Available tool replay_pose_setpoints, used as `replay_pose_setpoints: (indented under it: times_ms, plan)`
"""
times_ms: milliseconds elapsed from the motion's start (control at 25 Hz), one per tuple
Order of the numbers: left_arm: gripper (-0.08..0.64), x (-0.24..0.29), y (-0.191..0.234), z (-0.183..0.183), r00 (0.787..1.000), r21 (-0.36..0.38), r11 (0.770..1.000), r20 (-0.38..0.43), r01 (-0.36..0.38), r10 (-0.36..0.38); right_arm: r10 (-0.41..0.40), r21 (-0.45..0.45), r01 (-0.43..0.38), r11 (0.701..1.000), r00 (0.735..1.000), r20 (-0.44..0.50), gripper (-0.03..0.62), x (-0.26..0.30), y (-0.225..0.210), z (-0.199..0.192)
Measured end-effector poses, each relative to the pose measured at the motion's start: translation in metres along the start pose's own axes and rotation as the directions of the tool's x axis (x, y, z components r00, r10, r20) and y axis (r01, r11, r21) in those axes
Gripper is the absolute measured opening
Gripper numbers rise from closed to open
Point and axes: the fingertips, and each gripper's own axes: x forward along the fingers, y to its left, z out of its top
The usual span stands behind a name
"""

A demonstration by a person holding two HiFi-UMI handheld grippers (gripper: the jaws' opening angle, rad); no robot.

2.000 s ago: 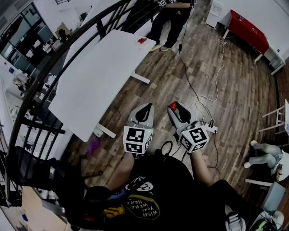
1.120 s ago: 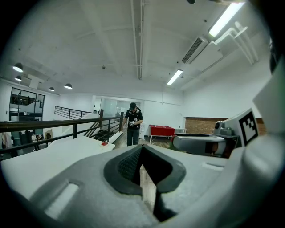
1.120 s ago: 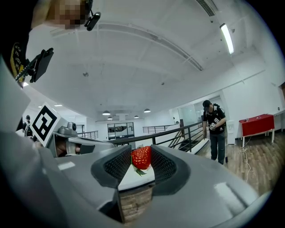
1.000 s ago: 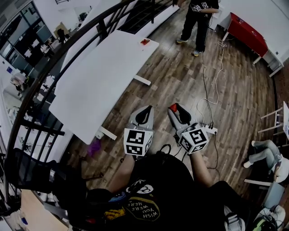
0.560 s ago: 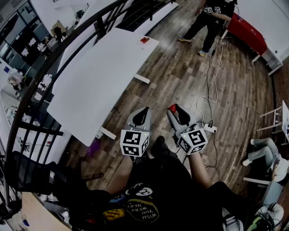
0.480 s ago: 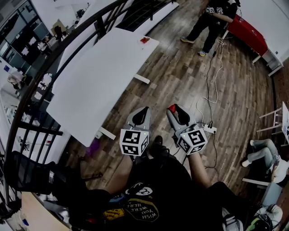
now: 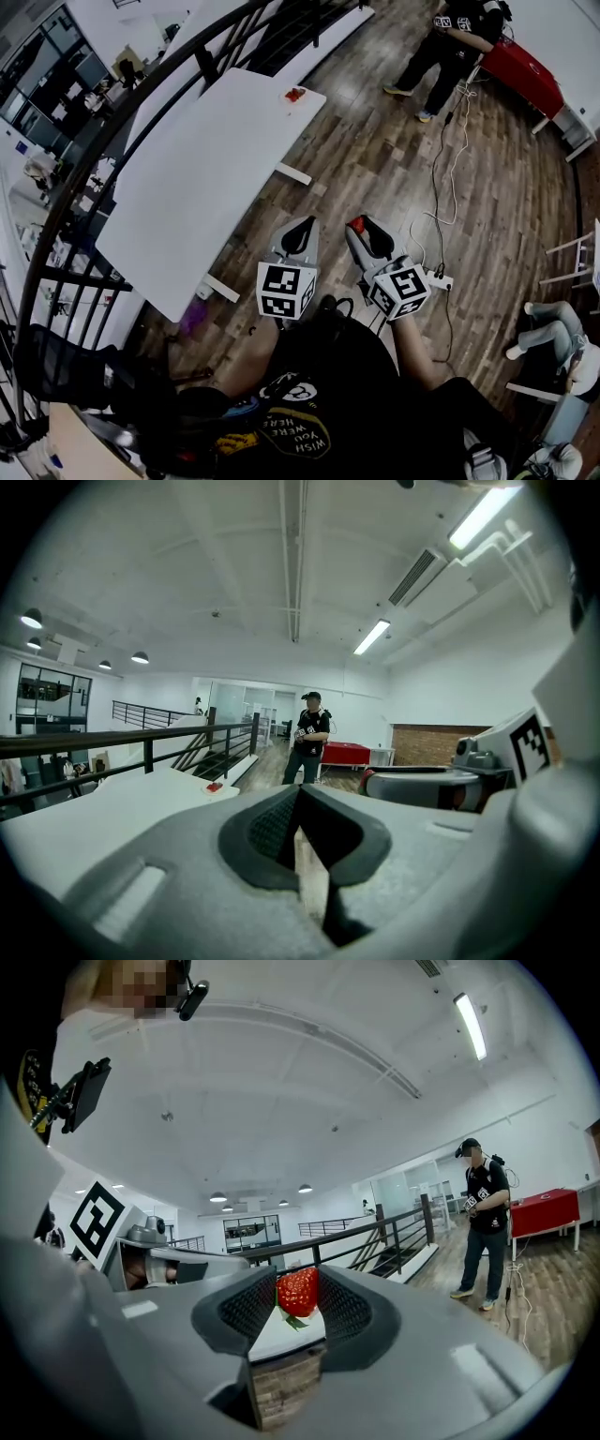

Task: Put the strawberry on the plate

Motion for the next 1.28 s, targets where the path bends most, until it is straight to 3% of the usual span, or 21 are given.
replay_pose_setpoints:
  times_ms: [440, 880, 1280]
  plan:
    - [0.005, 0.055, 0.009, 0.011, 0.998, 0.023, 0.998, -0.018, -0.064, 0.065, 0.065, 0.030, -0.064, 0.997, 0.998, -0.008, 0.138, 0.037, -0.050, 0.003]
    - [0.005, 0.115, 0.060, 0.028, 0.998, -0.004, 0.999, -0.030, -0.053, 0.052, 0.059, 0.032, -0.058, 0.998, 0.998, -0.035, 0.138, 0.106, -0.084, 0.014]
    - [0.005, 0.145, 0.126, 0.053, 0.999, -0.013, 1.000, -0.033, 0.002, -0.002, 0.032, -0.010, -0.032, 0.999, 0.998, -0.047, 0.138, 0.182, -0.078, 0.038]
